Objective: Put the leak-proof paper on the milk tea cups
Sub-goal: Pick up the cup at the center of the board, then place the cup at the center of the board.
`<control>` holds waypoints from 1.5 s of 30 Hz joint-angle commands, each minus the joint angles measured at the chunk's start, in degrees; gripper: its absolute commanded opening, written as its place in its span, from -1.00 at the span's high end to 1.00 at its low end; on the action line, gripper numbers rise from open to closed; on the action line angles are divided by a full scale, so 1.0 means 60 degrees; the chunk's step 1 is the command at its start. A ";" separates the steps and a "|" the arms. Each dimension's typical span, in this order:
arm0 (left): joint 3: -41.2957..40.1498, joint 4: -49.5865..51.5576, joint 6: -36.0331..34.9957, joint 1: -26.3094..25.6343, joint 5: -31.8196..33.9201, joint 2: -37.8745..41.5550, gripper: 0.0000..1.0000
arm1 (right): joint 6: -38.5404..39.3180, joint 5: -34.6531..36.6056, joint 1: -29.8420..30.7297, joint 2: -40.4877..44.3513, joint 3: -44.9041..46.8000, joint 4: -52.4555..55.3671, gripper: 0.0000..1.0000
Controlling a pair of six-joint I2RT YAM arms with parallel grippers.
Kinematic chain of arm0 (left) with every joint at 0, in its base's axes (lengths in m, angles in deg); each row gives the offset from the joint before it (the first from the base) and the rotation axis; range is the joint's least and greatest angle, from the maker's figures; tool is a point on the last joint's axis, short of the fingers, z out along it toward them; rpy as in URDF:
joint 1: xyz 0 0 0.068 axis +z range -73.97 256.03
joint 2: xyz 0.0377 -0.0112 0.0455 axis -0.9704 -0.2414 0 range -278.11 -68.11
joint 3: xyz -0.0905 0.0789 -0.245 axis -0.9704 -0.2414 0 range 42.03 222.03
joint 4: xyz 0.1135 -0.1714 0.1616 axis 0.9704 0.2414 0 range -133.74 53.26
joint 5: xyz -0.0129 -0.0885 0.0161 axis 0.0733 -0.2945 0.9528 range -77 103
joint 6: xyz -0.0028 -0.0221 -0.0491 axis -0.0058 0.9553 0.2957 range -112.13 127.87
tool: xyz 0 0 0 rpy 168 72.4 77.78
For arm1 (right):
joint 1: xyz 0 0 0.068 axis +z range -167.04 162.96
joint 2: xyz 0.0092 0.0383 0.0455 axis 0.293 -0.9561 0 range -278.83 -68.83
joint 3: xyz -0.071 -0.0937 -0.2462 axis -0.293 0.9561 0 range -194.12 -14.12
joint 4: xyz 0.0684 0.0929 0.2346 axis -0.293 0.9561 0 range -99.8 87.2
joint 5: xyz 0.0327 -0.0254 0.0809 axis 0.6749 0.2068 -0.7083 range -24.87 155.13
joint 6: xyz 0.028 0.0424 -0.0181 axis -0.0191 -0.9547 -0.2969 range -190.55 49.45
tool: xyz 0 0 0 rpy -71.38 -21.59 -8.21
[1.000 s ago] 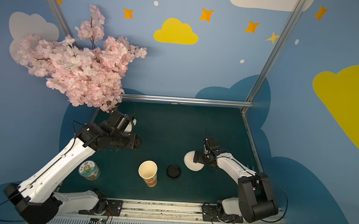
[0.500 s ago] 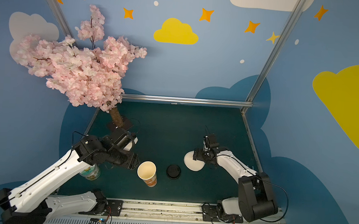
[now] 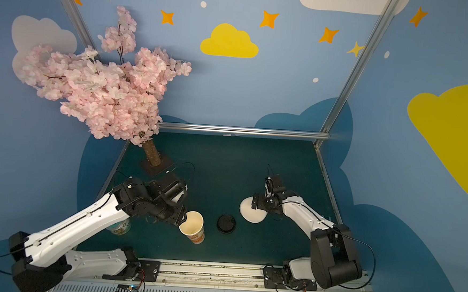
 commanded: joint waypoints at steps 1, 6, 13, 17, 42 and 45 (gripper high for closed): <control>-0.0217 -0.0382 0.0078 -0.0103 -0.0219 -0.0234 0.00 | 0.0073 -0.0027 -0.0079 0.0289 0.0117 0.0120 -0.88; -0.0417 -0.0289 0.0158 -0.0118 0.0142 -0.0380 0.15 | 0.0109 -0.0115 -0.0138 0.0409 0.0154 0.0110 -0.88; -0.0512 -0.0201 0.0194 -0.0129 0.0031 -0.0885 0.42 | 0.0141 -0.0101 -0.0197 0.0443 0.0185 0.0090 -0.88; -0.0782 -0.0440 0.0212 -0.0163 -0.0003 -0.0934 0.51 | 0.0177 -0.0122 -0.0269 0.0414 0.0191 0.0076 -0.88; 0.4843 -0.0340 -0.2387 0.3104 0.0682 -0.4899 0.95 | -0.0149 -0.0141 -0.0238 0.0191 0.0550 0.0210 -0.84; 0.5863 -0.0082 -0.2587 0.3320 0.0280 -0.6136 0.95 | -0.0194 -0.0107 -0.0218 -0.0167 0.0375 0.0238 -0.77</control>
